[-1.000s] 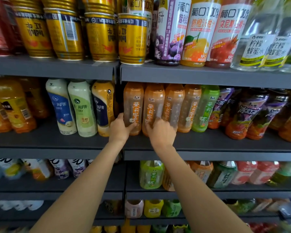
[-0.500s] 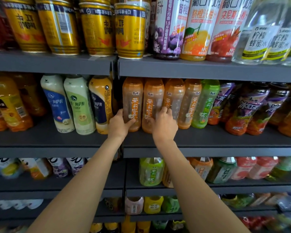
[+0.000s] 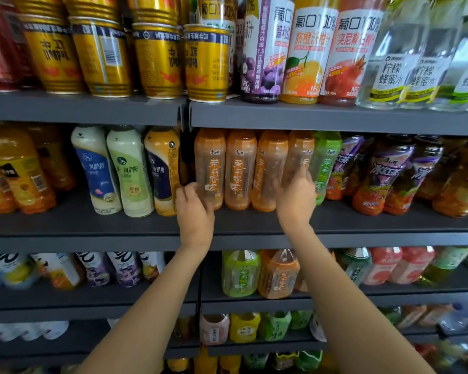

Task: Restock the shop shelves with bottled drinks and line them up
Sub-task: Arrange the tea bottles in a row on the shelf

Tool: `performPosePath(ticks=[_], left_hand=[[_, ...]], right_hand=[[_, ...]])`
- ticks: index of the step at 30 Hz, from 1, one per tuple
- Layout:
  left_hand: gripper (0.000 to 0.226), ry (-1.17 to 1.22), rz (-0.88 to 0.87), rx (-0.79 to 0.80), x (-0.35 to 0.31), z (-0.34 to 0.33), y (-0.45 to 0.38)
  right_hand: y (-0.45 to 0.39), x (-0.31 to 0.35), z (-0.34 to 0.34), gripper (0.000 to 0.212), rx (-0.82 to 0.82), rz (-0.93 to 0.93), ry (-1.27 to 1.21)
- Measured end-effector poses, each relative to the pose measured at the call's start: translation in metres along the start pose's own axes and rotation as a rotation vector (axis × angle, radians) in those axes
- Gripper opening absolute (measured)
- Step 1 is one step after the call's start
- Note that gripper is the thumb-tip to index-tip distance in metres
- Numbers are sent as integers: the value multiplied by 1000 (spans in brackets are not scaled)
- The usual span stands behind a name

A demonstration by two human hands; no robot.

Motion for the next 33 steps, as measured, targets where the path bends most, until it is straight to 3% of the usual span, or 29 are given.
performPosePath(ticks=[4,11,17,21,24,28,31,33], left_hand=[[42,2,-186,140,-43,-21,9],[52,-79,-44,219,-45,-53,1],[42,20,-77,25,-60,-47,20],[59,236,-23,241,-80,-64,27],[74,261,18,352,-88,-71,26],[68,147,52,224,-75,-48,19],[67,163,79,125,-55,-19,11],[68,160,99,127,-44,-6,4]], right_hand=[[-11,-6,-17,69,191,-81,133],[-21,-13,-35,67,255,20,126],[-21,-44,-8,72,290,160,113],[-21,-57,5,67,257,146,88],[-11,-47,-1,66,299,219,32],[14,-15,-17,42,408,343,-127],[23,2,-32,52,588,439,-218],[15,-3,-33,56,560,401,-230]])
Point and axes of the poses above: each hand's wrist, its own y-axis away from the middle knuckle, its own z-axis out of the back of the hand, x = y × z, the point moved 6 cm from there along -y, towards the middle knuckle, and after that the axes turned 1 degree about y, right-handed, at the moved point
